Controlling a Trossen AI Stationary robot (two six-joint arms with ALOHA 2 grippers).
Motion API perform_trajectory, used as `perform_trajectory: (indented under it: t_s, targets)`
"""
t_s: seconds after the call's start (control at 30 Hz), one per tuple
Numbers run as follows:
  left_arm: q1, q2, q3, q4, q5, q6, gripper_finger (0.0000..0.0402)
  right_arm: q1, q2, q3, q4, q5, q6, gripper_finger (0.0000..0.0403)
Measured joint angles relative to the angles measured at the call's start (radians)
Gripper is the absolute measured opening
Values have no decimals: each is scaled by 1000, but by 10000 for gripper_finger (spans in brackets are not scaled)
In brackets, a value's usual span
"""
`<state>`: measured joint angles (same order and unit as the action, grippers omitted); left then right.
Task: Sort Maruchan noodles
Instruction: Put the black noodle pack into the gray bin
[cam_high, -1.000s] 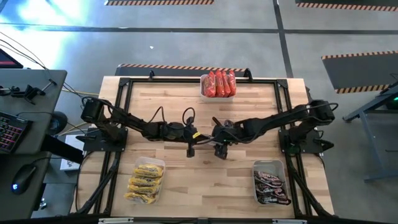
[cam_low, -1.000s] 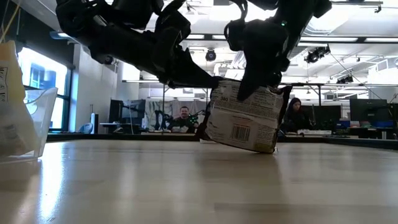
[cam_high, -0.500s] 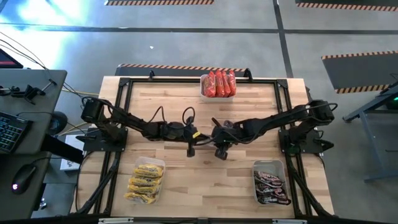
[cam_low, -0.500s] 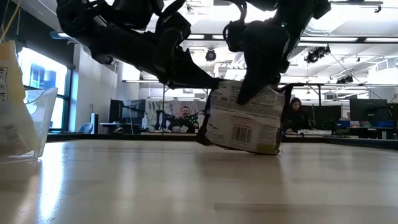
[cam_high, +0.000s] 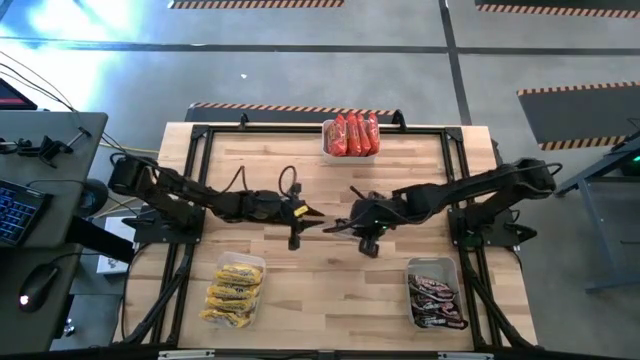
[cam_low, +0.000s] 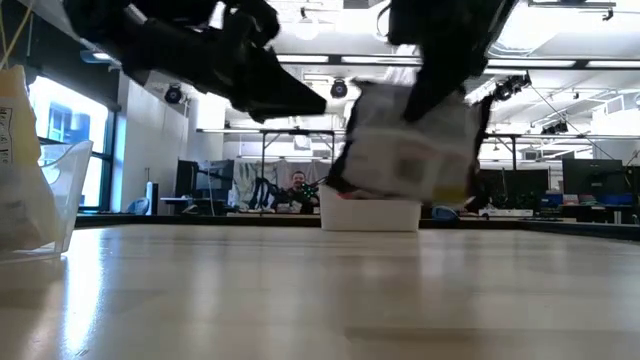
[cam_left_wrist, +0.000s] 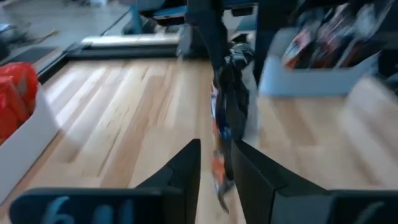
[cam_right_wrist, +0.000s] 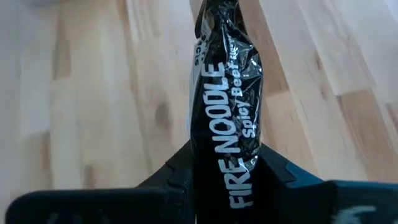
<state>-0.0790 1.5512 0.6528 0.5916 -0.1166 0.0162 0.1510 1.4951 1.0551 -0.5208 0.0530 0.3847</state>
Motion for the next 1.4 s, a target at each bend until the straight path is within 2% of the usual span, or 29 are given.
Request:
perform_trajectory:
  t_s: [0.23,0.37,0.53,0.67,0.77,0.9,1.1,1.4]
  targets:
    - [65,-13,-118,266,207,-67,47,86,-96,182,-439,34,60,82]
    - [85,-14,-130,274,217,-68,30,197,-96,291,-664,27,182,82]
    - [88,-14,-130,261,219,-67,14,387,-95,318,-770,-31,381,82]
    - [87,-14,-130,258,219,-67,7,528,-95,296,-823,-28,573,82]
    - [87,-14,-130,257,219,-67,4,607,-95,265,-833,-8,663,82]
    - [87,-14,-130,258,219,-68,3,668,-95,209,-832,52,689,82]
    - [87,-14,-130,269,219,-76,3,677,-110,80,-739,28,644,82]
    - [87,-14,-130,273,219,-84,3,677,-170,-101,-536,48,590,83]
